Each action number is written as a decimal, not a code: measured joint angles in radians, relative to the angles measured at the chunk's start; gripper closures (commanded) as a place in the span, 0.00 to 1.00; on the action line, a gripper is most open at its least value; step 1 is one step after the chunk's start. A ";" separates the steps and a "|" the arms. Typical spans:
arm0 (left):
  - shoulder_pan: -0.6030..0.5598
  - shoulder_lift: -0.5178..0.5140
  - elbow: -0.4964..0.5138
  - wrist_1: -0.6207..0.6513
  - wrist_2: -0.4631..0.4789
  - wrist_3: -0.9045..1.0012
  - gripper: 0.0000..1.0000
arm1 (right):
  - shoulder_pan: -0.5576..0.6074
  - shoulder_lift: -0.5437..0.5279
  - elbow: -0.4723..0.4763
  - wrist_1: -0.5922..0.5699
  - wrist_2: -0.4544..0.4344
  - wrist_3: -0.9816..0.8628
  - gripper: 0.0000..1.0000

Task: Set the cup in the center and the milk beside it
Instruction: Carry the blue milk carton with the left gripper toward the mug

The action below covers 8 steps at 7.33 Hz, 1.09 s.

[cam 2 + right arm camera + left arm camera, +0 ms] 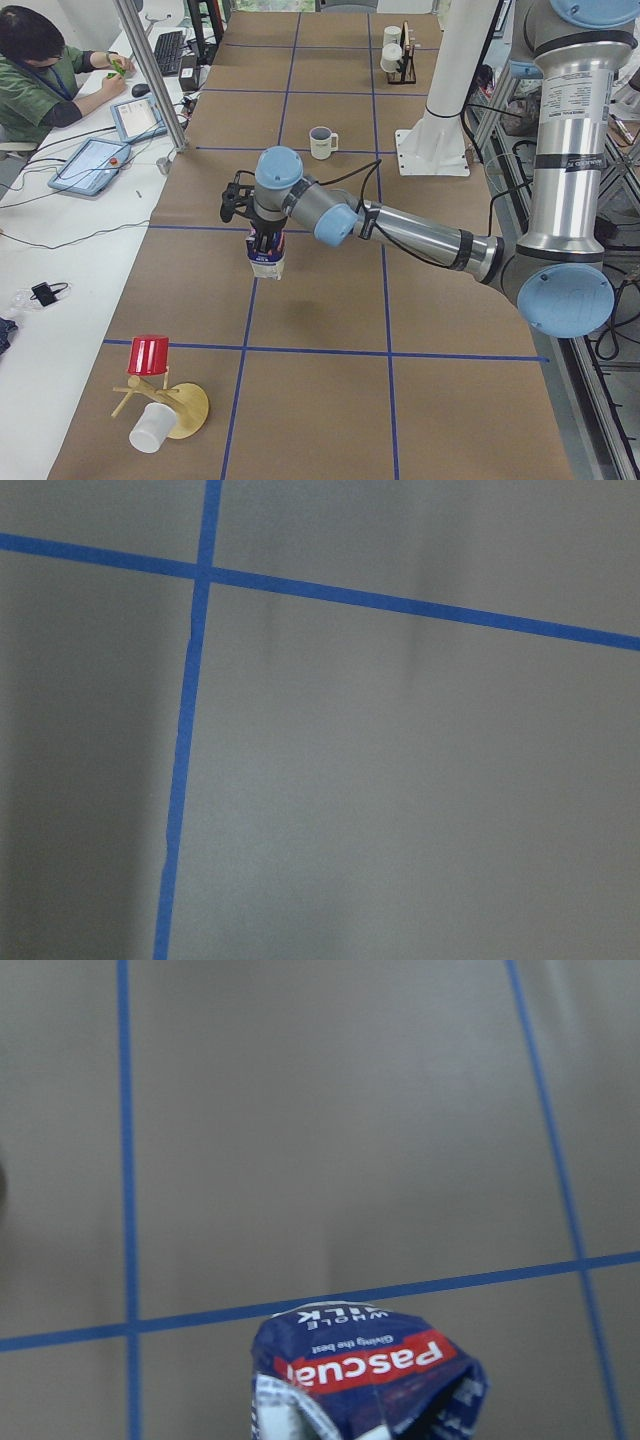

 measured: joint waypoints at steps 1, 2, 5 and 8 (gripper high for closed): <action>0.081 -0.011 -0.096 0.073 0.059 -0.099 1.00 | 0.000 -0.001 -0.001 -0.001 0.000 0.000 0.00; 0.172 -0.044 -0.164 0.132 0.117 -0.209 1.00 | 0.000 -0.002 -0.004 -0.001 0.000 0.000 0.00; 0.489 -0.337 -0.210 0.377 0.323 -0.549 1.00 | 0.001 -0.002 -0.011 -0.001 0.000 0.000 0.00; 0.721 -0.613 -0.095 0.536 0.511 -0.758 1.00 | 0.000 -0.002 -0.017 -0.001 0.000 0.003 0.00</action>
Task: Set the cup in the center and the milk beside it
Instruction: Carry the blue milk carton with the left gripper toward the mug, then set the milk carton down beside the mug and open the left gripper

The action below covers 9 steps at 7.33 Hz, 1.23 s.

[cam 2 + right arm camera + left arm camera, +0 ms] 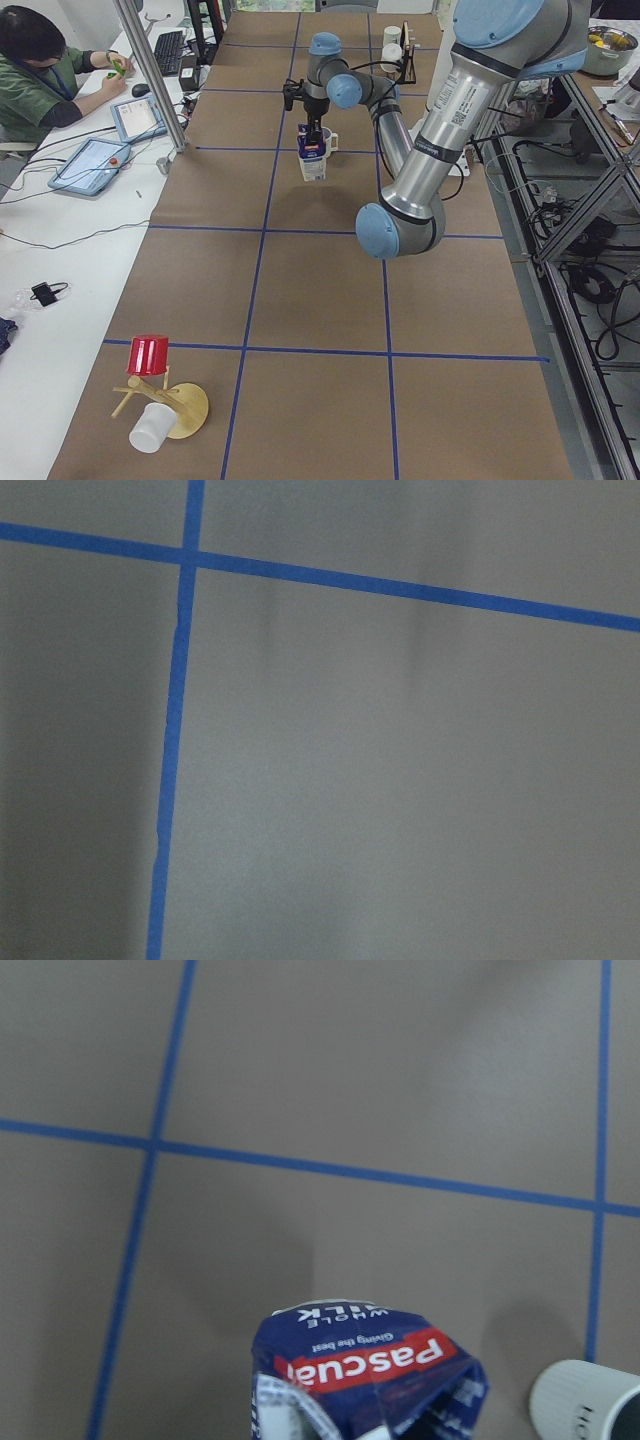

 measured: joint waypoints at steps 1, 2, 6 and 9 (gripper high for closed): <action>0.037 -0.049 0.045 0.006 0.034 -0.024 1.00 | 0.000 0.000 -0.002 0.000 0.000 0.000 0.00; 0.062 -0.078 0.073 0.007 0.052 -0.034 1.00 | -0.001 0.000 -0.003 0.000 0.000 0.001 0.00; 0.097 -0.100 0.115 -0.012 0.063 -0.036 1.00 | -0.001 0.001 -0.004 0.000 0.001 0.002 0.00; 0.103 -0.102 0.163 -0.076 0.063 -0.036 0.05 | -0.001 0.003 -0.004 0.000 0.001 0.002 0.00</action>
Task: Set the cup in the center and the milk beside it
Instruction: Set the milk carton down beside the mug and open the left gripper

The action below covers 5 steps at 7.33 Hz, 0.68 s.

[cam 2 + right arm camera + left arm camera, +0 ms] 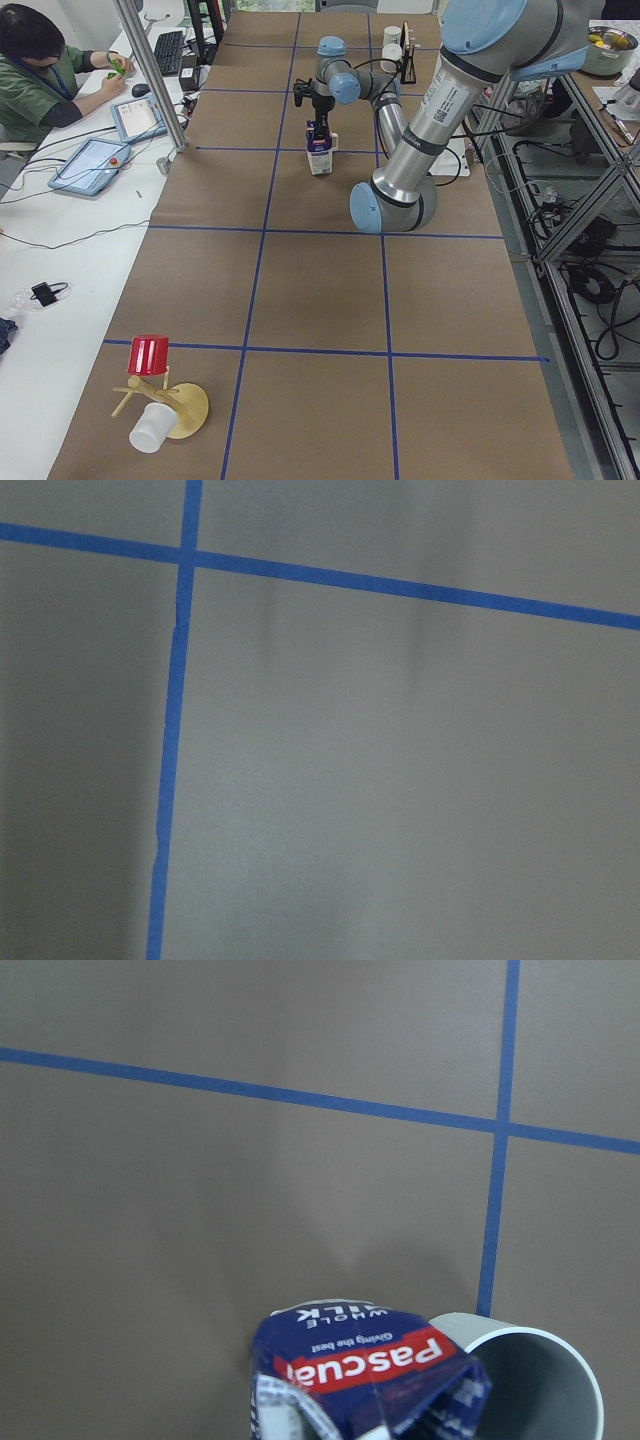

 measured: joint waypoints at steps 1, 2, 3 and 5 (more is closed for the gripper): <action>0.000 0.000 0.002 -0.006 0.000 0.002 0.01 | 0.000 0.000 0.000 0.000 0.000 0.000 0.00; 0.000 0.000 -0.004 -0.008 0.001 0.007 0.01 | 0.000 0.000 0.000 0.000 0.000 0.000 0.00; -0.001 0.003 -0.021 -0.005 0.002 0.009 0.01 | 0.000 0.000 0.000 0.000 0.000 0.000 0.00; -0.008 0.013 -0.079 0.028 0.001 0.018 0.01 | 0.000 0.000 0.000 0.000 0.000 0.001 0.00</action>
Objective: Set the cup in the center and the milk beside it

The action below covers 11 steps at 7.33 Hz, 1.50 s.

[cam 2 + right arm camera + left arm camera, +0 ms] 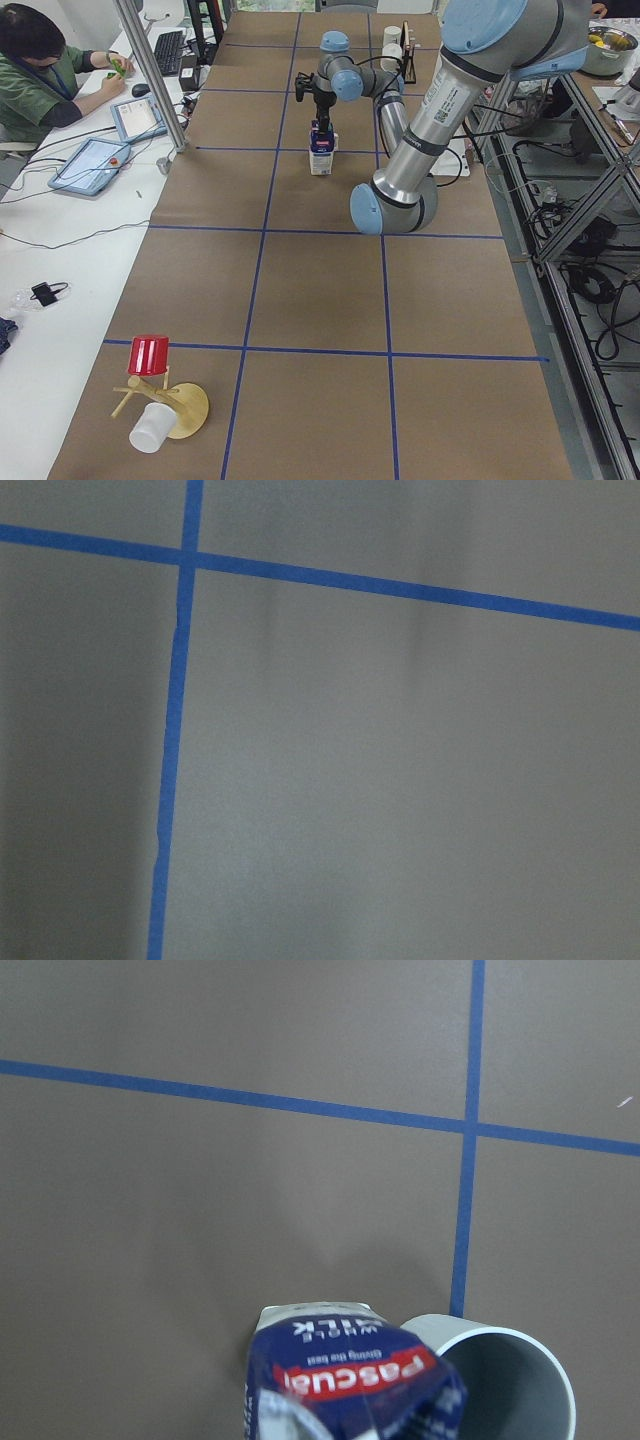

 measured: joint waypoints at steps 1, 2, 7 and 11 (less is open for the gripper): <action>-0.014 0.001 -0.042 0.049 -0.001 0.027 0.01 | 0.000 0.000 0.000 0.000 0.000 0.000 0.00; -0.046 0.010 -0.089 0.108 -0.003 0.091 0.01 | 0.000 0.000 -0.001 0.000 0.000 0.000 0.00; -0.525 0.320 -0.094 0.177 -0.277 0.832 0.01 | 0.002 -0.004 -0.007 0.004 -0.001 0.001 0.00; -0.777 0.591 0.074 0.056 -0.358 1.219 0.01 | 0.001 0.001 -0.001 0.011 0.002 0.003 0.00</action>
